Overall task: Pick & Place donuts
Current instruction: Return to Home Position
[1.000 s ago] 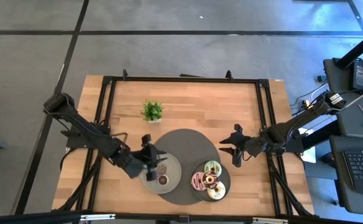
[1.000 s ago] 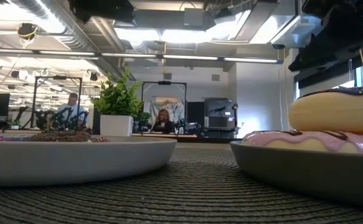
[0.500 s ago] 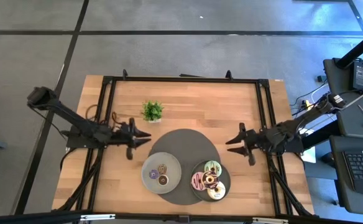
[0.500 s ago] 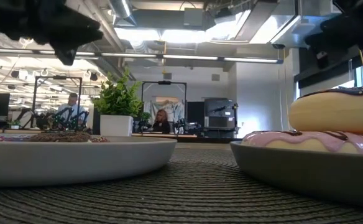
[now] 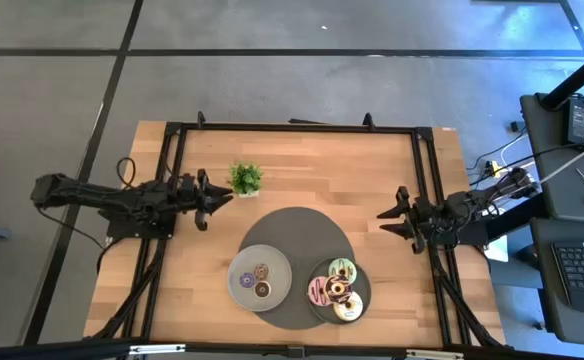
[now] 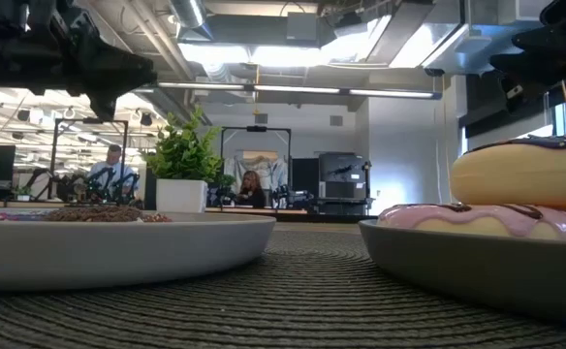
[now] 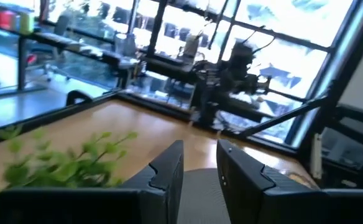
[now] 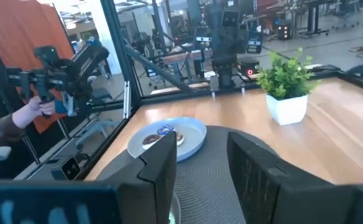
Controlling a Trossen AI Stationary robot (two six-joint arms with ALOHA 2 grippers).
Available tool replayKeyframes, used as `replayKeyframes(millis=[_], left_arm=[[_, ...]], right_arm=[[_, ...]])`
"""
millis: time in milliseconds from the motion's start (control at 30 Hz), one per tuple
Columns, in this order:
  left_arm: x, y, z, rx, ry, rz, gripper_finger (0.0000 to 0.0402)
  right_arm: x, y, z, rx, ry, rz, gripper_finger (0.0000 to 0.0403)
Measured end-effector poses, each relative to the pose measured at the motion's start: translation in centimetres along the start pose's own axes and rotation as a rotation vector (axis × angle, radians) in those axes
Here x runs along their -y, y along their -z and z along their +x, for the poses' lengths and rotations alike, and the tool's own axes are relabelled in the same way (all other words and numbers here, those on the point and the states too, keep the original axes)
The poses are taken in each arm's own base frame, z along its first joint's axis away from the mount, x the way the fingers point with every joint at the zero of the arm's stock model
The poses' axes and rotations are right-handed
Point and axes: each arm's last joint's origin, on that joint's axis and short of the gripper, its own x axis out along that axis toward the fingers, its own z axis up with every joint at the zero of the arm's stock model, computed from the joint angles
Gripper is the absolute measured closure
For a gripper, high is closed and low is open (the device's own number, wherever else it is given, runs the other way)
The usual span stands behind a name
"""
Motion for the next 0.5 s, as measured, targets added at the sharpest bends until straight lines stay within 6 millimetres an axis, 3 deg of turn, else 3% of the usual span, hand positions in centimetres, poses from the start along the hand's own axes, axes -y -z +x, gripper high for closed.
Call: replayKeyframes(millis=[500], left_arm=[[-0.9, -0.4, -2.3, 0.029, -0.064, 0.055, 0.0308]], right_arm=[[0.3, -0.1, -0.6, -0.007, 0.021, -0.085, 0.026]])
